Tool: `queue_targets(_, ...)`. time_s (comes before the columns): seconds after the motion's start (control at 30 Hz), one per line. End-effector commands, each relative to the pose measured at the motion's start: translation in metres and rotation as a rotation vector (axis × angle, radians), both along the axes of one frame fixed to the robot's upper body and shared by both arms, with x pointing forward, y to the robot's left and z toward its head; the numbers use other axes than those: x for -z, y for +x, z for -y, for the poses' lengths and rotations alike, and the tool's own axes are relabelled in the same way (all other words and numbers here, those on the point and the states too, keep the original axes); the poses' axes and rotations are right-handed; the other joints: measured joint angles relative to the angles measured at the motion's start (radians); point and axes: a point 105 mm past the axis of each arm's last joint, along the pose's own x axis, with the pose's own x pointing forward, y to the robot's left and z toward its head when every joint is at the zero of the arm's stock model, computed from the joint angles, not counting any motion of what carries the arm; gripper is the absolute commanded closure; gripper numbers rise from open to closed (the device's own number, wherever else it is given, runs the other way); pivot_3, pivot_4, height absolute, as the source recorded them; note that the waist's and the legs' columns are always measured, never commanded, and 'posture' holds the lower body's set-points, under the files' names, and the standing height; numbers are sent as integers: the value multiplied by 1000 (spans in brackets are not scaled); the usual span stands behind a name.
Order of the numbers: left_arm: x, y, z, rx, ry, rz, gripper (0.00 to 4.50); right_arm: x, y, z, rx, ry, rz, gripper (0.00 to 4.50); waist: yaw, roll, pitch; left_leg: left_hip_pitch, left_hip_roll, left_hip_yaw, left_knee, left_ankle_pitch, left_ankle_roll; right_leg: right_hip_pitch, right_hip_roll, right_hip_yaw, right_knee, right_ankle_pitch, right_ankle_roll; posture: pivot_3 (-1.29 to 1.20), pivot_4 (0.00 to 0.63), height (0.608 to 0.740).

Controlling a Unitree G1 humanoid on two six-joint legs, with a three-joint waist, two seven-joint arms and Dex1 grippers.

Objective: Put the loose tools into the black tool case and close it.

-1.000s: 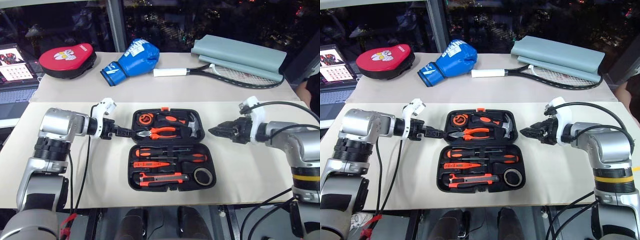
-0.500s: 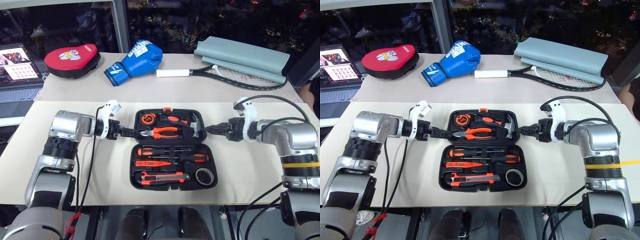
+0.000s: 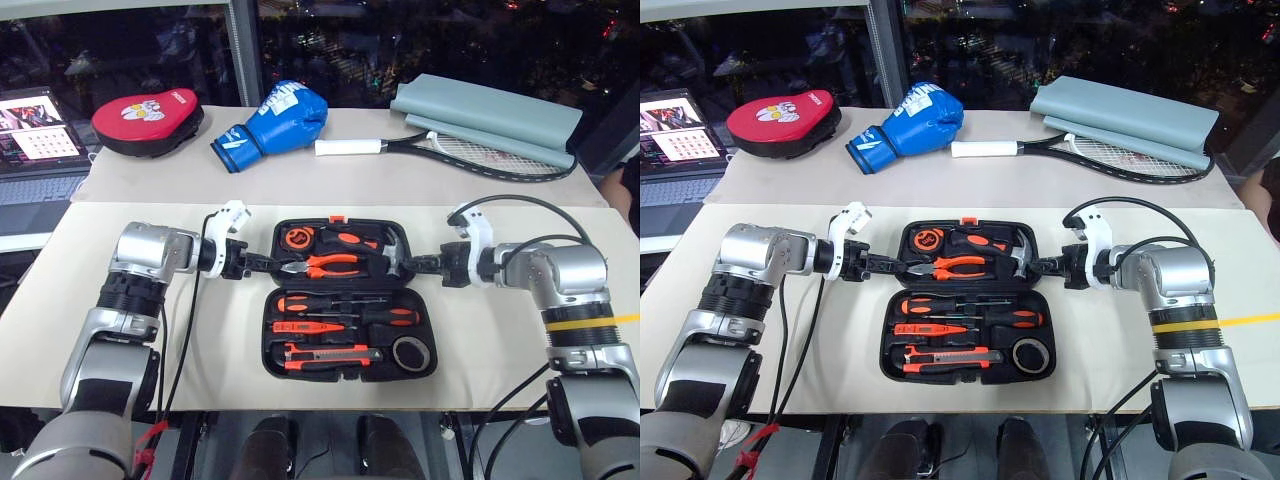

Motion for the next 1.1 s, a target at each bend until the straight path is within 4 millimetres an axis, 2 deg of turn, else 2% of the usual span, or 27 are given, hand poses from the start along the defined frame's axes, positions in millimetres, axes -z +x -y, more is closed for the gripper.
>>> queue_targets(0.03,25,-8,5,16,45,-81,4444,-9,0,-5,-23,23,32,4500,1,2,-1,2,0,0,0,0,0,2,0,0,0,0,0,0,150,736)
queue_targets(0.2,23,-10,10,24,10,-86,4493,-14,-1,-5,-26,46,55,4500,1,4,-3,3,0,0,0,1,0,3,0,0,1,0,0,0,150,736)
queue_targets(0.37,7,-8,25,56,-94,-36,4493,-32,-1,-9,-46,99,148,4500,3,4,-2,1,-1,0,0,1,0,1,0,1,1,0,0,0,150,736)
queue_targets(0.7,-49,10,54,116,-263,386,4493,-67,5,-10,-17,96,460,4500,8,3,-2,-6,-1,0,0,2,0,-6,-1,1,0,1,1,0,150,736)
queue_targets(0.8,-56,12,63,144,-253,533,4493,-76,6,-8,8,73,563,4500,7,3,-2,-9,-1,0,-1,2,0,-10,-1,0,0,1,1,0,150,736)
queue_targets(0.87,-63,6,72,211,-252,694,4493,-81,4,-7,9,10,681,4500,7,3,-2,-11,-1,0,-3,2,-1,-12,-1,0,0,1,0,0,150,736)
queue_targets(0.97,-60,2,73,241,-213,821,4493,-78,-4,-6,-21,-102,830,4500,8,3,-2,-19,-2,1,-4,4,-4,-20,-1,1,2,1,0,0,150,736)
queue_targets(1.1,-48,-1,67,235,-149,916,4493,-61,-15,2,-3,-143,869,4500,6,3,-2,-23,-3,2,-4,7,-10,-23,-2,1,0,2,1,0,150,736)
